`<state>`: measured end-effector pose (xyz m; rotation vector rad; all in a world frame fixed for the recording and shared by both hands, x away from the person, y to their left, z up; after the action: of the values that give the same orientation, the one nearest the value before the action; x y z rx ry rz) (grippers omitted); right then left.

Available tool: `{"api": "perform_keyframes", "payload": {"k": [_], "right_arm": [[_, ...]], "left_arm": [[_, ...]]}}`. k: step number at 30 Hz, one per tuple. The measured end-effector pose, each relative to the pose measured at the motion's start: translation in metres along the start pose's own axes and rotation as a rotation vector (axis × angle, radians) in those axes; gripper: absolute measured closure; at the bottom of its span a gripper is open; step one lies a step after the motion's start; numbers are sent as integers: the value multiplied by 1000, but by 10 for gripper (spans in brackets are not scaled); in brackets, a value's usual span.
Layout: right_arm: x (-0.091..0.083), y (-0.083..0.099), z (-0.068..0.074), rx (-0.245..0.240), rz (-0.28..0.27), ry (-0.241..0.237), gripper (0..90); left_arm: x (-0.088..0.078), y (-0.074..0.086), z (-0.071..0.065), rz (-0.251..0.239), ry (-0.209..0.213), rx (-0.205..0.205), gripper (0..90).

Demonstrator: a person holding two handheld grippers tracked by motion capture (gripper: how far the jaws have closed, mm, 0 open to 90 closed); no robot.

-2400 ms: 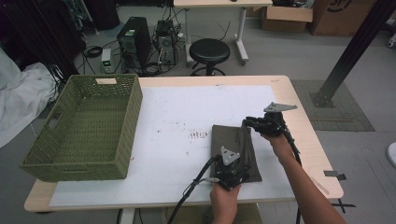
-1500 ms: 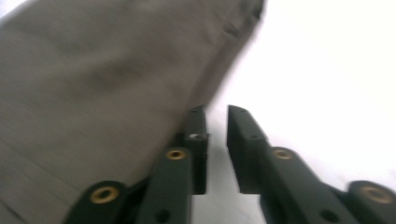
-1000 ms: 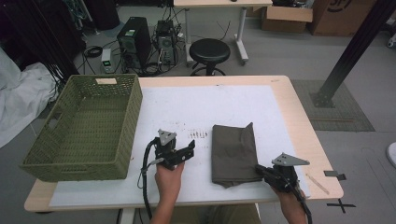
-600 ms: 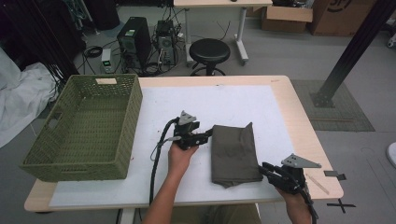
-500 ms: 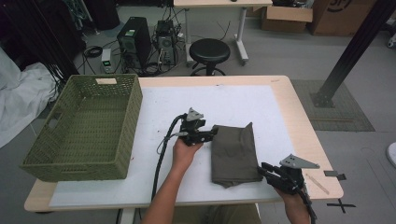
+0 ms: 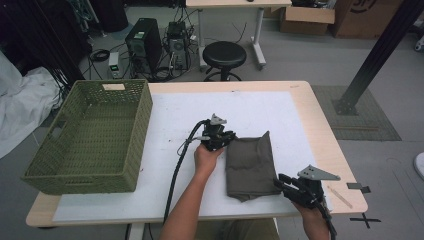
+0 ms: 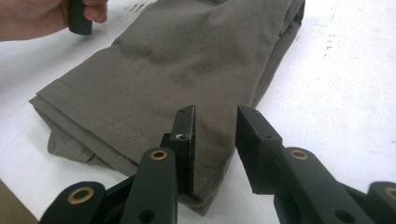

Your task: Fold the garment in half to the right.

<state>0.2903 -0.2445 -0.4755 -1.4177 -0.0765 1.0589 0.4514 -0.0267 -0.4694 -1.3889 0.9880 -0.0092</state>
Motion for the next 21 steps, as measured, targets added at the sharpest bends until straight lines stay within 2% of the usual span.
{"api": "perform_keyframes", "payload": {"k": [2, 4, 6, 8, 14, 16, 17, 18, 21], "right_arm": [[3, 1, 0, 6, 18, 9, 694], [8, 5, -2, 14, 63, 28, 753], [9, 8, -3, 36, 61, 23, 818], [7, 9, -3, 32, 67, 36, 856], [5, 11, -5, 78, 57, 45, 874], [5, 11, -4, 91, 60, 50, 874], [4, 11, -4, 99, 64, 49, 863], [4, 9, -5, 98, 70, 54, 795], [1, -10, -13, 54, 10, 79, 740]], "left_arm": [[-2, 1, 1, 4, -17, 2, 857], [-3, 2, 3, 1, -32, -13, 860], [-5, 3, 3, -19, -35, -40, 861], [-6, 5, 5, -34, -34, -65, 859], [-10, 13, 12, -50, -73, -134, 858], [-11, 14, 15, -55, -99, -162, 848], [-12, 14, 18, -60, -108, -184, 796], [-14, 13, 21, -59, -105, -209, 718], [-21, 10, 25, -76, -127, -195, 621]]}}
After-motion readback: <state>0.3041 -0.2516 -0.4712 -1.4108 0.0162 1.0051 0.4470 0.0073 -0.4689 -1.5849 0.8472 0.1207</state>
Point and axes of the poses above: each handheld gripper's, and its own axes: x roughly forward along the jaws, y roughly out of its underside, z roughly to its left, the point moved 6 cm from there along x, roughly forward along the jaws, and after that the axes turned 7 degrees about -y, right-handed, at the moved point
